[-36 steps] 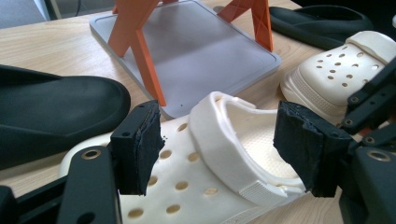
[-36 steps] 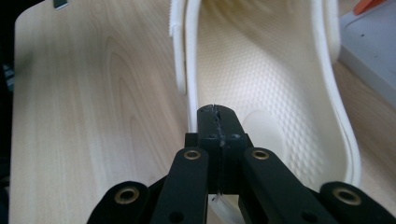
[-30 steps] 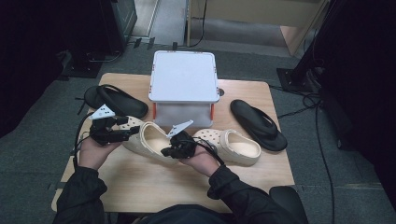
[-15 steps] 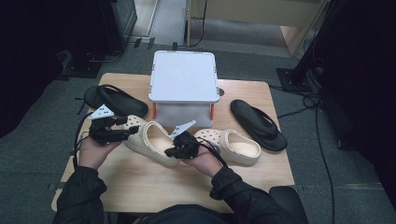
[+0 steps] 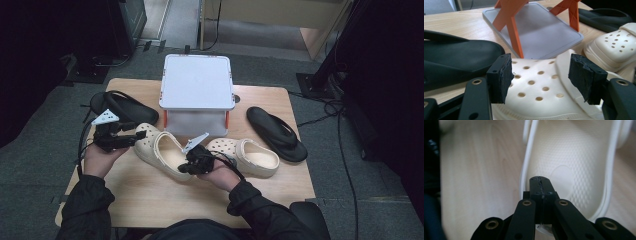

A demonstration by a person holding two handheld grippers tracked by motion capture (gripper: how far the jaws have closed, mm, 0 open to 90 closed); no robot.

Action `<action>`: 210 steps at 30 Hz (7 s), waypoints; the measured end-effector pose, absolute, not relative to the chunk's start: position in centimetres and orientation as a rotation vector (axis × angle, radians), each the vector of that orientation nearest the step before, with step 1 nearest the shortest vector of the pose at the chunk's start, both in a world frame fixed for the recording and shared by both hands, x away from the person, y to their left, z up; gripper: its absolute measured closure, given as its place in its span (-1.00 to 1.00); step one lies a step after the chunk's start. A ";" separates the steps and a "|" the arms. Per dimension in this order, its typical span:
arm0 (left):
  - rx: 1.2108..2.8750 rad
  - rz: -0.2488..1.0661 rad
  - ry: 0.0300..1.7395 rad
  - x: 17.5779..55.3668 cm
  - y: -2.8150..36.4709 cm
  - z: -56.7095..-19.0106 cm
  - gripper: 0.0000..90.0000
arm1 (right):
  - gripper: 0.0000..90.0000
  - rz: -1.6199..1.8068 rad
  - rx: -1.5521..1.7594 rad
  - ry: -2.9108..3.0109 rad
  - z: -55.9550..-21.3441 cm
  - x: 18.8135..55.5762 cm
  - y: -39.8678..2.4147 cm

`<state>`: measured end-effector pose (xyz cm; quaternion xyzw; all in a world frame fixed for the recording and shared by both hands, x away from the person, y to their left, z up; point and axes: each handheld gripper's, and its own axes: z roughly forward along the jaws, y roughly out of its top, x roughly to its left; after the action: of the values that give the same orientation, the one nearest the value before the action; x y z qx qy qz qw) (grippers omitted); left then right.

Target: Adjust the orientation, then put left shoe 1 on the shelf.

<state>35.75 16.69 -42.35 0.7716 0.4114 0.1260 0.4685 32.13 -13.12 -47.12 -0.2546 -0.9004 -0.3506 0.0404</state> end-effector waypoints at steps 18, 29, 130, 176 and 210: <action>1.934 0.286 0.988 36.7 15.6 -42.9 -0.19 | 1.00 -1.119 -0.718 -2.647 -47.6 28.0 -12.1; 1.962 0.240 0.992 36.6 15.9 -43.4 0.23 | 0.96 -1.244 -0.750 -2.711 -45.9 28.5 -14.7; 1.920 0.096 0.806 42.7 10.9 -36.3 0.46 | -0.03 -1.345 -1.008 -2.793 -45.6 31.4 -14.3; 1.928 0.097 0.790 44.9 9.1 -36.9 0.42 | 0.66 -1.342 -1.433 -2.945 -42.3 35.7 -15.4; 1.931 0.114 0.794 44.9 9.0 -36.9 0.43 | 0.52 -1.490 -1.282 -2.709 -42.3 33.1 -18.0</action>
<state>44.89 9.00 -36.86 0.7989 0.3285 0.0470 0.5016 33.11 -17.98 -42.29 -0.3809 -0.8052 -0.4428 -0.1026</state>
